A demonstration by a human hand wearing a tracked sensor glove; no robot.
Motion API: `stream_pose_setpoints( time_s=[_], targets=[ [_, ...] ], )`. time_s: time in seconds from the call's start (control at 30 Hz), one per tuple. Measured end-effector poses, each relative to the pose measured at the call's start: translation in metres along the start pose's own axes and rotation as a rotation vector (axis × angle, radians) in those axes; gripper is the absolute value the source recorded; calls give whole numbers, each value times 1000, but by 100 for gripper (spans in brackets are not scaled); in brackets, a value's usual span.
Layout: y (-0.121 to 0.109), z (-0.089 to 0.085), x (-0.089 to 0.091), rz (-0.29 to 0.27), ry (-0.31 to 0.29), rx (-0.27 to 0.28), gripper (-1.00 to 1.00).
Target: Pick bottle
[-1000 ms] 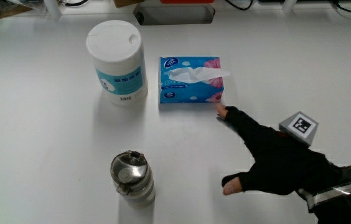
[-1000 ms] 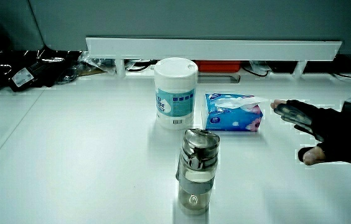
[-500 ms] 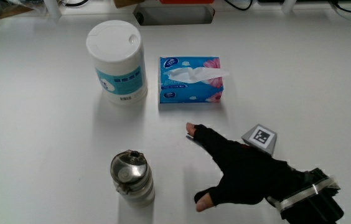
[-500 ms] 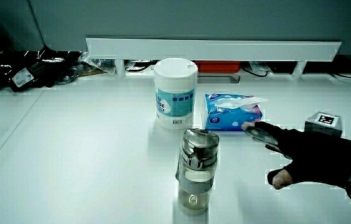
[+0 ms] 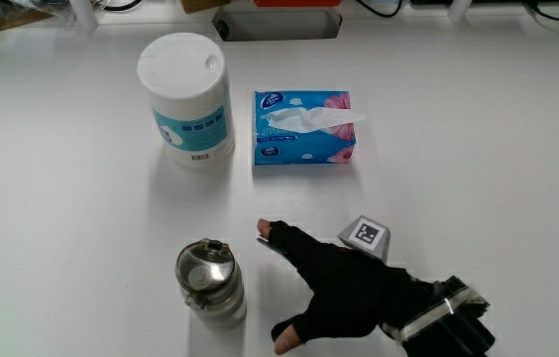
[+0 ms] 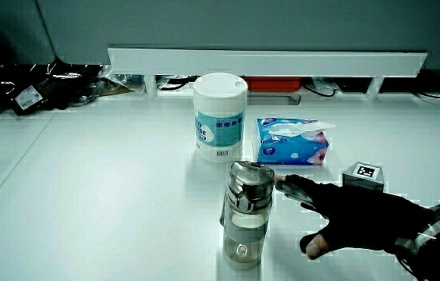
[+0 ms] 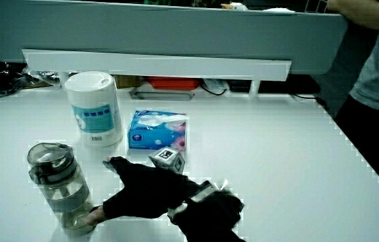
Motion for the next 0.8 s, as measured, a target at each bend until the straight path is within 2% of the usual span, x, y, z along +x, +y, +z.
stream_pose_setpoints(
  time_s=[0.13, 0.17, 0.27, 0.4, 0.8],
  targets=[
    [10, -7, 3, -8, 30, -5, 0],
    [15, -8, 8, 24, 30, -8, 0],
    [23, -13, 12, 6, 38, -13, 0],
    [36, -19, 19, 37, 48, -24, 0],
    [52, -31, 31, 50, 104, -27, 0]
  ],
)
